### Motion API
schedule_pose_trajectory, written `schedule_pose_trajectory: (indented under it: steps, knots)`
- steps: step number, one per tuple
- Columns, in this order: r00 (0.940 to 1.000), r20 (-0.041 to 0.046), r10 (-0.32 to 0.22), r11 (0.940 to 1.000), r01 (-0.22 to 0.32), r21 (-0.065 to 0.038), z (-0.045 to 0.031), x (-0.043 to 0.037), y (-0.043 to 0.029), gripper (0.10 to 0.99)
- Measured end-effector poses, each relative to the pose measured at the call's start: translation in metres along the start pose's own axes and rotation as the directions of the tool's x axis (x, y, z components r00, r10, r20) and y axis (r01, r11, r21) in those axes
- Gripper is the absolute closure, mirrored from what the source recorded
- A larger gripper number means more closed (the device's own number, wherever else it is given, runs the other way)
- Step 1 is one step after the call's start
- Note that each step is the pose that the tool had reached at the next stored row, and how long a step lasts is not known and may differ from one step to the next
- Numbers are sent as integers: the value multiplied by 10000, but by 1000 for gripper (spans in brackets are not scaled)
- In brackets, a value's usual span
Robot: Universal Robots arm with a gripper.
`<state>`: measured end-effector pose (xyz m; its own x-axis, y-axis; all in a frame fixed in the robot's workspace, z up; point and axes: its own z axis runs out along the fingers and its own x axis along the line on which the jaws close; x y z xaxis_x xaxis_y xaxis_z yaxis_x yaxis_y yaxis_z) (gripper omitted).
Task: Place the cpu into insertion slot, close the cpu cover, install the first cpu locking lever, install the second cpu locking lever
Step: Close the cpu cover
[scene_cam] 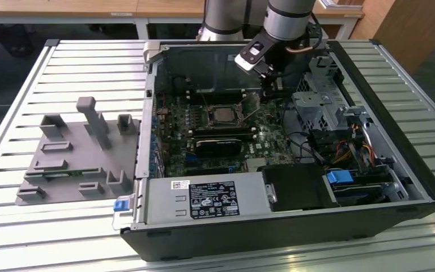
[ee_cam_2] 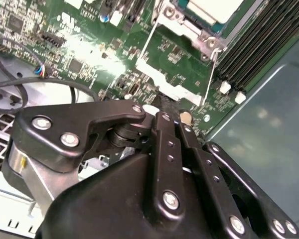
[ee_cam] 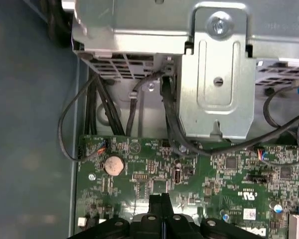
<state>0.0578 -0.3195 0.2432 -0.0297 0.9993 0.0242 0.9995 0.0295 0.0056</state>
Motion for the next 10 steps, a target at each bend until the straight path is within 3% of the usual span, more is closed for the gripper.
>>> schedule_pose_trajectory:
  steps: [10]
  knots:
    - [10000,-1,1,10000,-1,0,0,5,-170,980]
